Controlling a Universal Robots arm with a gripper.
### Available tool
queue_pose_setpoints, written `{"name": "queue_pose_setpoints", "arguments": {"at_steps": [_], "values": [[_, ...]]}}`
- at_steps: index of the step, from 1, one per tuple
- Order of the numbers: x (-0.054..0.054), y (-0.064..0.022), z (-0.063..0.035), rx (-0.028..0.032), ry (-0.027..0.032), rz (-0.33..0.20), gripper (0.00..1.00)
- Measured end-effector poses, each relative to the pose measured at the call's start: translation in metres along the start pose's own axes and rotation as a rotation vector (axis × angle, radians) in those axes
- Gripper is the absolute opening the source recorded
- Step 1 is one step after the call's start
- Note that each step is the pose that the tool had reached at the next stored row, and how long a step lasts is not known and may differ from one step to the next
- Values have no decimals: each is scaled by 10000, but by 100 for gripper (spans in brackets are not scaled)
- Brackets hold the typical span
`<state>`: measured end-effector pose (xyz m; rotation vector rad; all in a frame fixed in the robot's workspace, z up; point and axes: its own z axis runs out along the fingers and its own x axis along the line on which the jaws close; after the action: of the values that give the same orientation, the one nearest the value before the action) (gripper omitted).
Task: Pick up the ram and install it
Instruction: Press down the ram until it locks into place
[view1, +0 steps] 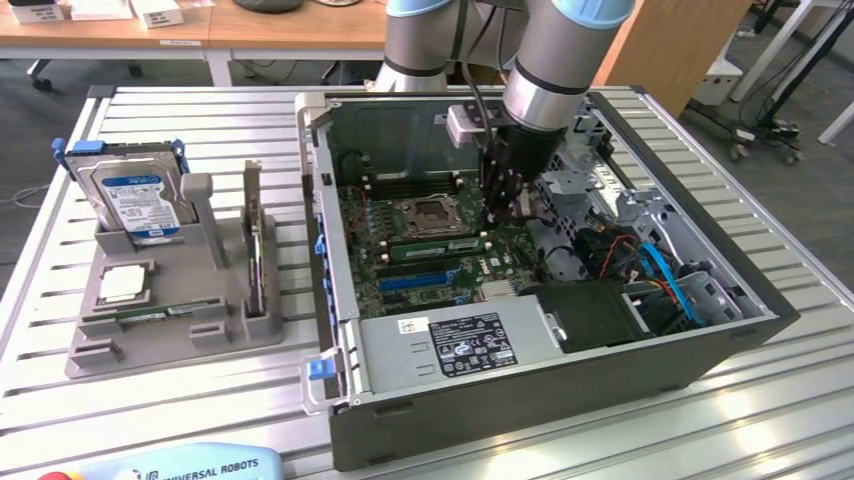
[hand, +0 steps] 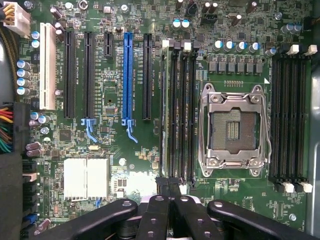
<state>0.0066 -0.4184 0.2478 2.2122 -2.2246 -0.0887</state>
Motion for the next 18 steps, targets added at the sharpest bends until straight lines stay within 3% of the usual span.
{"name": "queue_pose_setpoints", "arguments": {"at_steps": [18], "values": [[4,-3,85,-1,2,0,10]]}}
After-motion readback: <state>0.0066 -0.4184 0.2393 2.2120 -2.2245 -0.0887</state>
